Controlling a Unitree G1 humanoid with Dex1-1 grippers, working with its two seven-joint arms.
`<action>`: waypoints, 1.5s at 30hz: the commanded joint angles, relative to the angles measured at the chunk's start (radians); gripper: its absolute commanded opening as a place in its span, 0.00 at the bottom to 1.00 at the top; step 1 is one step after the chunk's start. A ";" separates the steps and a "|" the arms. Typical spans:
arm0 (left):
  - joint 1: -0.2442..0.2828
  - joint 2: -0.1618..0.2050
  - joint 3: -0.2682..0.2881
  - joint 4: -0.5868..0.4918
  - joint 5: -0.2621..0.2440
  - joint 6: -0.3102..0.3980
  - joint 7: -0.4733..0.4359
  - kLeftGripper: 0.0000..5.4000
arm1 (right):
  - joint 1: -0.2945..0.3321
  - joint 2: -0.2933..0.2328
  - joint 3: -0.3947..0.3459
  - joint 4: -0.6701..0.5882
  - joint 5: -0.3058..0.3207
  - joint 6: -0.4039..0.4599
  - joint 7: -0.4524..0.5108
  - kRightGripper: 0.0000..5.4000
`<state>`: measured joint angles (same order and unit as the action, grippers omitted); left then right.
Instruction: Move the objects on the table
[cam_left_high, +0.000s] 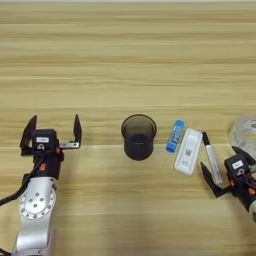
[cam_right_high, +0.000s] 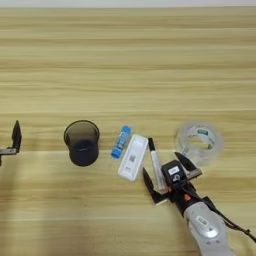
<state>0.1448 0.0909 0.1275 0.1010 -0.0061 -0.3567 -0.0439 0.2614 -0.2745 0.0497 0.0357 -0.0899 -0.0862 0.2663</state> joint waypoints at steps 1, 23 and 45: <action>0.007 -0.002 -0.008 -0.007 0.009 0.022 0.008 1.00 | -0.010 -0.008 0.001 0.028 -0.009 0.028 -0.005 1.00; 0.014 0.000 -0.016 -0.015 0.010 0.024 0.014 1.00 | -0.042 0.008 0.005 0.158 0.050 0.108 0.029 1.00; 0.028 -0.001 -0.022 -0.035 0.009 0.029 0.019 1.00 | -0.064 0.006 0.000 0.265 0.109 0.244 0.052 0.95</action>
<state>0.1681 0.0911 0.1094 0.0794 -0.0050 -0.3433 -0.0292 0.1571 -0.2609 0.0345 0.2177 0.0528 0.0571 0.3338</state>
